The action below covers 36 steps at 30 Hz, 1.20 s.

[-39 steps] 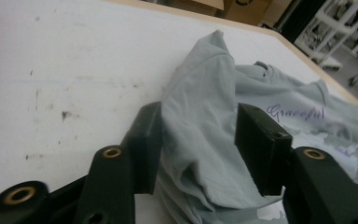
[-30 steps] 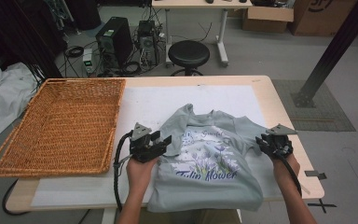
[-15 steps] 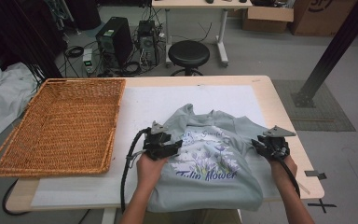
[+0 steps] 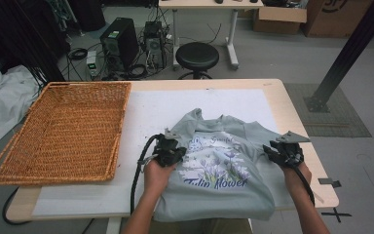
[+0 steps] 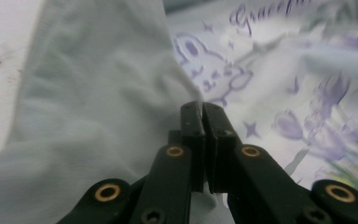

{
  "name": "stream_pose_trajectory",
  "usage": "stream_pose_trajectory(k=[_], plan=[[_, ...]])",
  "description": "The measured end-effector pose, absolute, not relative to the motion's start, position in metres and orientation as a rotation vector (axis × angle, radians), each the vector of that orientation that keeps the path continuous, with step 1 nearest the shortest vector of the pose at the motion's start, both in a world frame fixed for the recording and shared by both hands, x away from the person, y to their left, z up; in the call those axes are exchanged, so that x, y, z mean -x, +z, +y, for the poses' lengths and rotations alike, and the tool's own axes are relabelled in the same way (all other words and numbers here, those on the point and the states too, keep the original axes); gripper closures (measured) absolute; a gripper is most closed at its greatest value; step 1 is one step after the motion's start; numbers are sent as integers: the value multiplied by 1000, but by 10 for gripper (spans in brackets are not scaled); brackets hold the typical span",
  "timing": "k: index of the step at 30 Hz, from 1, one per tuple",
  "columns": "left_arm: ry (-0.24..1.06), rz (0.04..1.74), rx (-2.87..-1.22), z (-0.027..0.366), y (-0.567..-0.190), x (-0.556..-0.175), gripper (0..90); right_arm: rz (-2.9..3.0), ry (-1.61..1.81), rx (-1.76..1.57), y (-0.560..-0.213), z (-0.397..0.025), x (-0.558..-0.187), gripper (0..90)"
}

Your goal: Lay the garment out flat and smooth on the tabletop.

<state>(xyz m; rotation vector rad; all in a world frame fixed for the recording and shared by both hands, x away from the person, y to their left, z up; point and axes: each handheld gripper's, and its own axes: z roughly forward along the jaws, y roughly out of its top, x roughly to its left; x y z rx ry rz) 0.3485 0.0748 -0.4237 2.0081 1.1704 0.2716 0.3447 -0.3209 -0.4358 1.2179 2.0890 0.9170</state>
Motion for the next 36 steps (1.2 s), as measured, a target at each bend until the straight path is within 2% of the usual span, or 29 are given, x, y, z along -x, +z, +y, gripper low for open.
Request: stream_pose_trajectory(k=[2,5,8,11,15,16,18,19,22,24,26,28,30,31,32,33,34,36], plan=[[286,1223,-1904,85,-418,-350,885,2088,924,-1217,-435,-321,-345,640],[385,1323,-1718,106,-405,-349,887,2072,938,-1221,-433,-323,-346,640],[577,1452,-1568,128,-393,-348,885,2043,963,-1244,-430,-326,-347,644],[726,1567,-1494,144,-387,-350,884,2032,983,-1253,-427,-329,-348,643],[849,1646,-1526,151,-387,-352,878,2043,988,-1243,-427,-328,-347,640],[858,1659,-1533,151,-388,-352,857,2046,988,-1242,-428,-328,-347,639],[890,1643,-1513,149,-386,-349,682,2048,993,-1241,-429,-327,-348,633],[900,1624,-1514,148,-384,-347,644,2048,993,-1236,-429,-326,-348,630],[832,1461,-1523,137,-376,-336,615,2045,1018,-1235,-428,-326,-347,608],[711,1385,-1591,127,-379,-337,619,2100,1112,-1205,-426,-323,-348,559],[617,1389,-1690,117,-391,-344,625,2217,1148,-1136,-429,-312,-349,533],[579,1447,-1770,111,-411,-351,650,2302,1125,-1075,-436,-298,-347,524],[526,1488,-1793,111,-425,-353,674,2352,1027,-1042,-445,-288,-343,556],[513,1499,-1805,110,-432,-353,694,2328,1043,-1042,-448,-288,-340,620],[514,1505,-1833,109,-437,-352,699,2316,1035,-1049,-448,-290,-339,734],[511,1500,-1859,108,-442,-352,708,2298,995,-1045,-446,-292,-339,805],[542,1484,-1876,107,-443,-351,725,2290,986,-1054,-445,-294,-340,831],[532,1490,-1894,109,-441,-352,816,2258,952,-1076,-444,-298,-342,840]])
